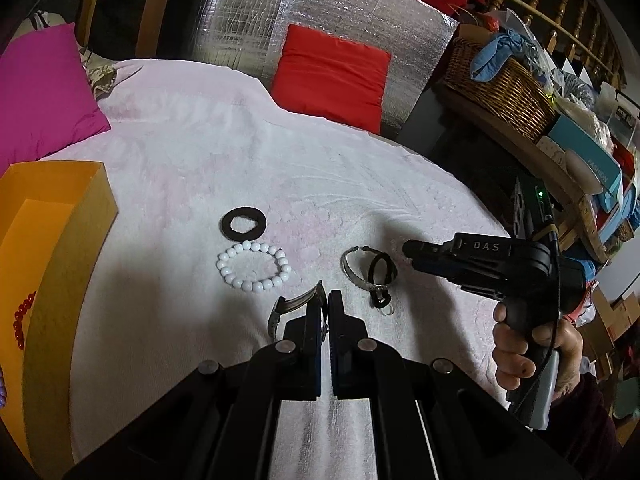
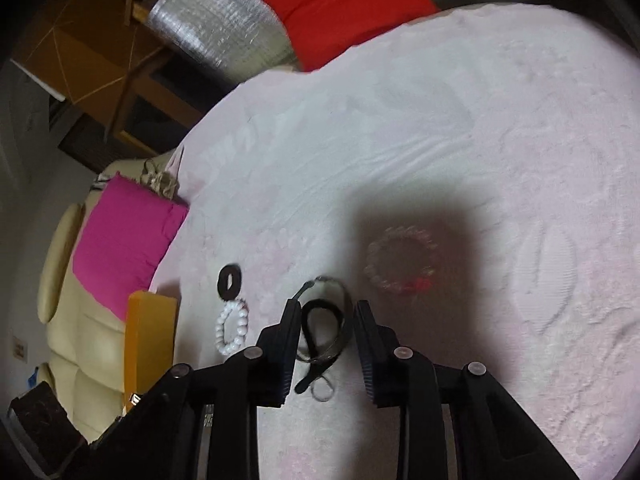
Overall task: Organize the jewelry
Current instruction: 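Grasp the silver bangle with the right tool and lift it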
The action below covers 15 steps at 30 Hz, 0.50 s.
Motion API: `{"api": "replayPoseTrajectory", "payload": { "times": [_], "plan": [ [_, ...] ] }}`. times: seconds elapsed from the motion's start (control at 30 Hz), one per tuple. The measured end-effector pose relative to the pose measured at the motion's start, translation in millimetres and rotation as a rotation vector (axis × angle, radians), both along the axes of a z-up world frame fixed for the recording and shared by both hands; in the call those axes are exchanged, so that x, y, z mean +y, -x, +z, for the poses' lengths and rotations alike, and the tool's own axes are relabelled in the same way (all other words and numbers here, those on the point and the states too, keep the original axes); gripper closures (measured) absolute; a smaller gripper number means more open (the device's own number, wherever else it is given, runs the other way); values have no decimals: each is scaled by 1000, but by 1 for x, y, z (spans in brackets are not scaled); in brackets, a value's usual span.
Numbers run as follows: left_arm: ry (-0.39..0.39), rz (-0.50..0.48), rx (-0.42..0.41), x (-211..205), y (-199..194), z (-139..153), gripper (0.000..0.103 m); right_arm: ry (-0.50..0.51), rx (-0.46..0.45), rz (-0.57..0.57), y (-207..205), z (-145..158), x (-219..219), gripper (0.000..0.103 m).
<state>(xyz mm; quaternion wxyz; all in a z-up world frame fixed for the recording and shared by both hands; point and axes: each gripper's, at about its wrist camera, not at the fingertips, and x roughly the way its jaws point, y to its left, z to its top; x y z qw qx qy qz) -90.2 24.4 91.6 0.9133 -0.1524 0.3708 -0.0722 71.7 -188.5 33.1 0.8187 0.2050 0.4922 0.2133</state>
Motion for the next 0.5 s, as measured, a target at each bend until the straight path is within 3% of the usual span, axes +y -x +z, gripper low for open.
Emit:
{"api": "replayPoseTrajectory", "payload": {
  "times": [0.03, 0.1, 0.27, 0.4, 0.5],
  "plan": [
    [2, -1, 1, 0, 0, 0, 100, 12, -5, -3, 3, 2, 0, 54],
    [1, -4, 3, -1, 0, -2, 100, 27, -24, -4, 7, 5, 4, 33],
    [5, -4, 9, 0, -2, -4, 100, 149, -69, 55, 12, 6, 36, 32],
    [11, -6, 9, 1, -2, -4, 100, 327, -132, 99, 20, -1, 68, 33],
    [14, -7, 6, 3, -3, -4, 100, 450, -172, 101, 23, -7, 85, 42]
  ]
}}
